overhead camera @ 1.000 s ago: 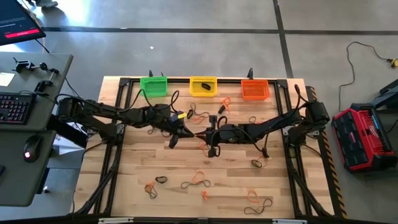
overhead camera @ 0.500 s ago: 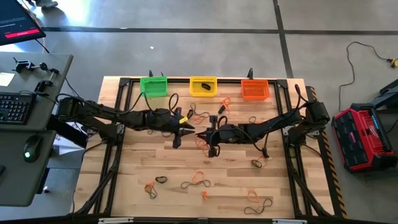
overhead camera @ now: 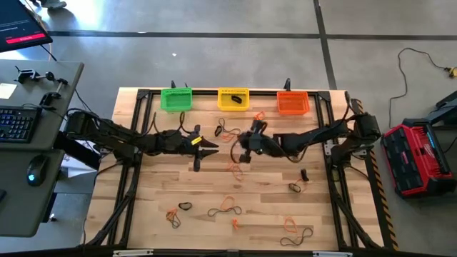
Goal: Sort rubber bands into baskets
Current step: Put the orange rubber band into the orange bin
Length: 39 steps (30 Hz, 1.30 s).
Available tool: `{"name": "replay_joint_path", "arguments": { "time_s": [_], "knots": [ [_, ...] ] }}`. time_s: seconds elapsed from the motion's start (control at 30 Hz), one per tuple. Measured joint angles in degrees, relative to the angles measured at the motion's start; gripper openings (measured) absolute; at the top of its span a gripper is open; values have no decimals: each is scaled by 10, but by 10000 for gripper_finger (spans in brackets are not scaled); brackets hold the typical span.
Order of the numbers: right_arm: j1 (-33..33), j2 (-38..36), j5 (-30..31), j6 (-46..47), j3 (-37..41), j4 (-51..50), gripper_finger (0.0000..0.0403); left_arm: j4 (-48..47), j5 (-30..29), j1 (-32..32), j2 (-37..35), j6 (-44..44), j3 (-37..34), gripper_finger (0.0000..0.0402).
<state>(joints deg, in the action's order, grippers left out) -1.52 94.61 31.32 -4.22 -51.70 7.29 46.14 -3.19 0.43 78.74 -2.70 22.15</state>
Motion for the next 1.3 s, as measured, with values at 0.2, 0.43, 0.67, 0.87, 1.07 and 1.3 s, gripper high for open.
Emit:
{"name": "replay_joint_path", "arguments": {
  "time_s": [0.2, 0.43, 0.67, 0.87, 1.07, 1.3],
  "knots": [
    [77, -41, 52, 53, 0, -115, 0, 81, -3, 0, 0, -1, -37, 78],
    [193, -79, 94, 96, 0, -216, 0, 108, -3, 0, 0, -6, -67, 78],
    [308, -89, 101, 123, 0, -271, 0, 111, -3, -3, 0, -31, -74, 78],
    [393, -89, 71, 135, 0, -293, 0, 121, -3, -6, 0, -29, -74, 78],
    [462, -88, -11, 151, 0, -293, 0, 121, -3, -6, 0, -22, -74, 78],
    [510, -83, -98, 208, 0, -316, 0, 121, -3, -6, 0, -20, -74, 78]
  ]
}}
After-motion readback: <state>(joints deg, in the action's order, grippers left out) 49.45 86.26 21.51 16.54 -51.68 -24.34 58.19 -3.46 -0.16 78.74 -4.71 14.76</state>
